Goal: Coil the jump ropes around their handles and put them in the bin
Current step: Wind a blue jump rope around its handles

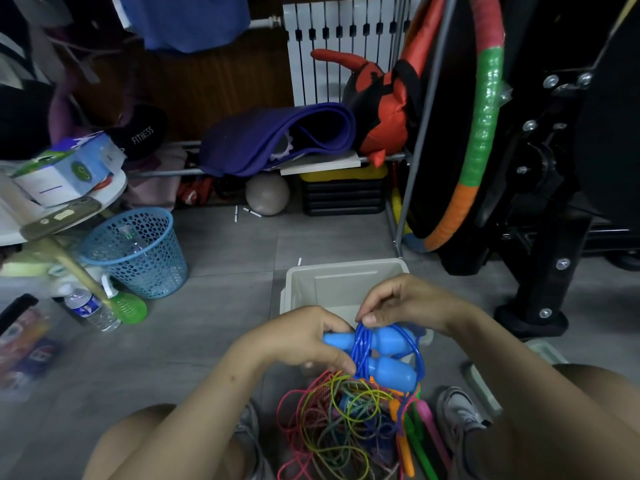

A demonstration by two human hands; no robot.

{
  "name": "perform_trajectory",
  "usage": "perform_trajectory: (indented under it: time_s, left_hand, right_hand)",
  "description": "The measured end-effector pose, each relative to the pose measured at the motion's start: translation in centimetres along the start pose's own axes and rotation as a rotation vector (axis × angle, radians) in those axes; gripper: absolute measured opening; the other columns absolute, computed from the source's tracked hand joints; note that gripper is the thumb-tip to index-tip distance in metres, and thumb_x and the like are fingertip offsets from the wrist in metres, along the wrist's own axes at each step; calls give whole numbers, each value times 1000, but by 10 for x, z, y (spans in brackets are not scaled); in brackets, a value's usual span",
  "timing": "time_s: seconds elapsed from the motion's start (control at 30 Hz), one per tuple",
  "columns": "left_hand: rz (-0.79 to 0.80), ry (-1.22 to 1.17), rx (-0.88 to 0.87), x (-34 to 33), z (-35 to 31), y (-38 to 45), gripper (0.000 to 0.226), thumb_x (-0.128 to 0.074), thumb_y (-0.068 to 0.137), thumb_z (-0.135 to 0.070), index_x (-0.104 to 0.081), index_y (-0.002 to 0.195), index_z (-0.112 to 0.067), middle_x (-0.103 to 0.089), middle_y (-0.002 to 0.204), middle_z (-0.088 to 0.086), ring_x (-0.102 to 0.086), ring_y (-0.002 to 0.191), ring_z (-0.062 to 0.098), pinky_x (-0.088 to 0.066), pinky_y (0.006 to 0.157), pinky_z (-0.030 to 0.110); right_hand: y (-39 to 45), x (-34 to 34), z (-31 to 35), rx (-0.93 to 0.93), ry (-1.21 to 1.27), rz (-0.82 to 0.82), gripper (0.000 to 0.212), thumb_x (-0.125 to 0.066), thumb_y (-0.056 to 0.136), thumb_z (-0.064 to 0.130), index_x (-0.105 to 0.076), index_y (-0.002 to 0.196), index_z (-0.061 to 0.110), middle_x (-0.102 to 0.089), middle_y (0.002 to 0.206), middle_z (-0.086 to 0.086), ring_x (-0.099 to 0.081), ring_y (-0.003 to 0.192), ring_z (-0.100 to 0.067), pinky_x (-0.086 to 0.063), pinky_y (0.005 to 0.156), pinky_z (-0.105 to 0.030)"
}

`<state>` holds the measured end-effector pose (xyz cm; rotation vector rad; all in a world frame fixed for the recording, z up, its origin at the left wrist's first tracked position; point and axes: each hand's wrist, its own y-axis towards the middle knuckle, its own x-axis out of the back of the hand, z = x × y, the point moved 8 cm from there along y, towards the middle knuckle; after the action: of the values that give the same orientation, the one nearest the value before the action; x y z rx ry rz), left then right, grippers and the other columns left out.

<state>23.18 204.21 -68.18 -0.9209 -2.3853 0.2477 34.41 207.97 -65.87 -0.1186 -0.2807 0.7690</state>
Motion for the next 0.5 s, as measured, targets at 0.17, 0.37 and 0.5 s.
perform_trajectory:
  time_s: [0.17,0.37,0.5]
  left_hand:
    - [21,15,5,-2,-4,-3,16,-80,74,-23,-65,72,-27,-60,69,7,-46,51,14,-38,50,22]
    - [70,108,20,-13,-6,-3,16,-81,73,-28,-65,70,-28,-59,59,-8,-47,54,17,-37,49,20]
    - [46,94,20,-9,-5,-5,15,-81,73,-28,-67,74,-23,-61,62,-7,-48,56,18,-38,51,21]
  right_hand:
    - [6,-1,-10,-25,61,-96,7,-79,68,15,-74,68,20,-64,66,-4,-56,61,-12,-45,61,-24]
    - [7,-5,-12,-44,6,-103,20,-77,71,4,-71,62,21,-65,56,6,-57,58,-4,-45,60,-18]
    - [10,-4,-14,-53,-59,-108,26,-76,73,7,-72,56,26,-64,58,5,-53,62,-8,-43,64,-23]
